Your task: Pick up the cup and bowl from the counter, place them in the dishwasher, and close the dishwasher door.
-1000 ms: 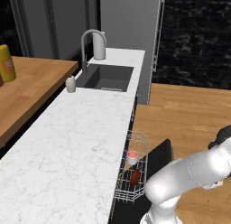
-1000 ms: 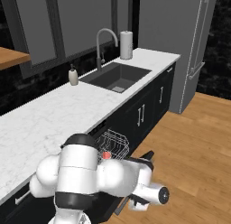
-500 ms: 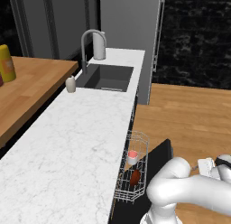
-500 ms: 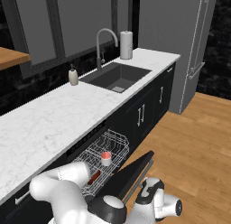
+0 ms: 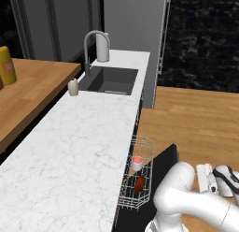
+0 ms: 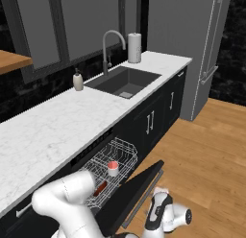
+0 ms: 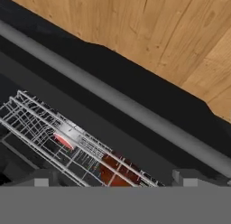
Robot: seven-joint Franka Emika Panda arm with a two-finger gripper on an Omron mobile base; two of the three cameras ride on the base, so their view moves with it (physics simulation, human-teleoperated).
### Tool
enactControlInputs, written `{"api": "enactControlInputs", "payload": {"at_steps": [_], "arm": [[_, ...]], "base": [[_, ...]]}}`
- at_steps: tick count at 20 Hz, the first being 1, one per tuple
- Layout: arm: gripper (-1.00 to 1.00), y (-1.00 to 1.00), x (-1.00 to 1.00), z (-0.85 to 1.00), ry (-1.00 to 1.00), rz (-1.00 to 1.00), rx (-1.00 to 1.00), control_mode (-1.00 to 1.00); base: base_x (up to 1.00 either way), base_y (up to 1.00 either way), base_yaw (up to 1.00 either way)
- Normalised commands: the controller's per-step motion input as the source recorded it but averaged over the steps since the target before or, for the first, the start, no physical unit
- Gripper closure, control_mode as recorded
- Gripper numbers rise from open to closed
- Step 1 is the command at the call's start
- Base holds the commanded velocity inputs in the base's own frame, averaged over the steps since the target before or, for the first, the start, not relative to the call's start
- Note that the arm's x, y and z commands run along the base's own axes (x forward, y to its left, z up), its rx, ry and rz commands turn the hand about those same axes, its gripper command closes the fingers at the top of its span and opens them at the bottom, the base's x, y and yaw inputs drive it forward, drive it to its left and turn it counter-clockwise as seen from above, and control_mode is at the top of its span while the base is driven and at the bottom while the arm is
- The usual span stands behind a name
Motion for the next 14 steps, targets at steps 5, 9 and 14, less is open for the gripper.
{"api": "enactControlInputs", "payload": {"at_steps": [5,9,14], "arm": [[-1.00,-0.26,0.58,-0.59,0.01,0.00,0.03,-1.00],[-1.00,-0.37,0.29,-0.67,0.00,0.00,0.05,-1.00],[-1.00,-0.04,0.28,-0.82,-0.03,0.00,0.07,-1.00]], "base": [[0.00,0.00,0.00],[0.00,0.00,0.00],[0.00,0.00,0.00]]}}
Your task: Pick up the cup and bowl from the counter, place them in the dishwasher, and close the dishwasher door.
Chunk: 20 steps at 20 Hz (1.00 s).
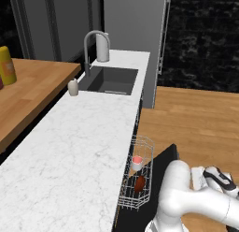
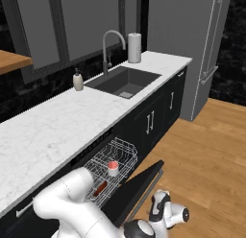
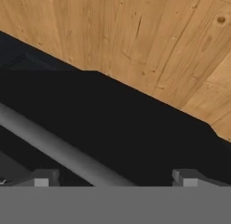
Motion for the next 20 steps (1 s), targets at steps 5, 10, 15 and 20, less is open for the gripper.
{"api": "enactControlInputs", "payload": {"at_steps": [5,10,15,20], "arm": [[-1.00,0.00,0.43,-0.63,-0.03,0.06,0.12,-1.00],[-1.00,0.22,0.20,-0.63,0.00,0.14,0.11,-1.00],[-1.00,0.75,0.05,-0.28,-0.01,0.23,0.17,-1.00],[-1.00,1.00,0.00,-0.68,0.00,0.25,0.14,-1.00]], "base": [[0.00,0.00,0.00],[0.00,0.00,0.00],[0.00,0.00,0.00],[0.00,0.00,0.00]]}}
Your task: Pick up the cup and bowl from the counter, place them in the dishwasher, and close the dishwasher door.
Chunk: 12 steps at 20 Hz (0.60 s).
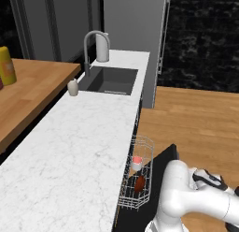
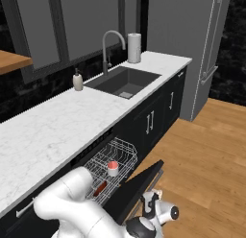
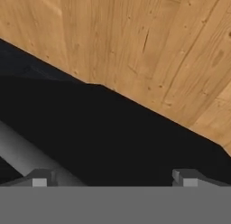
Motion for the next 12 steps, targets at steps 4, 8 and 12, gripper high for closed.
{"api": "enactControlInputs", "payload": {"at_steps": [4,8,12], "arm": [[-1.00,1.00,0.00,-0.60,0.02,0.27,0.07,-1.00],[-1.00,1.00,0.11,0.42,0.14,0.40,0.26,-1.00],[-1.00,1.00,0.15,0.82,0.18,0.40,0.34,-1.00]], "base": [[0.00,0.00,0.00],[0.00,0.00,0.00],[0.00,0.00,0.00]]}}
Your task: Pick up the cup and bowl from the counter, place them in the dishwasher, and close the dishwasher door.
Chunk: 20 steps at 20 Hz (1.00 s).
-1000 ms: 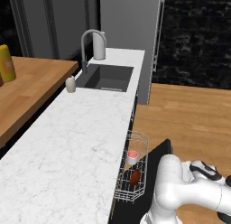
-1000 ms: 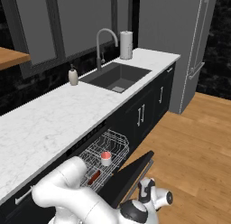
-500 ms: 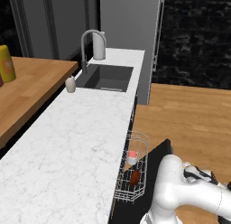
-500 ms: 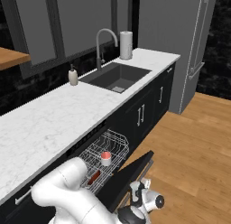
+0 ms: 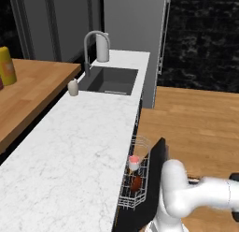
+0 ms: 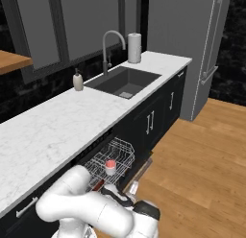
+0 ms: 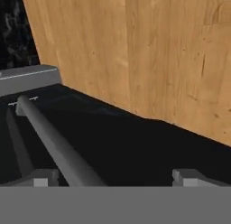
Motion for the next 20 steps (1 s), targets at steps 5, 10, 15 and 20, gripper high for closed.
{"api": "enactControlInputs", "payload": {"at_steps": [5,10,15,20], "arm": [[-1.00,1.00,0.27,0.95,0.37,0.45,0.37,-1.00],[-1.00,0.96,0.23,0.64,0.38,0.49,0.44,-1.00],[-1.00,1.00,0.00,0.04,0.13,0.47,0.40,-1.00],[-1.00,1.00,0.00,-0.28,-0.02,0.43,0.46,-1.00]], "base": [[0.00,0.00,0.00],[0.00,0.00,0.00],[0.00,0.00,0.00],[0.00,0.00,0.00]]}}
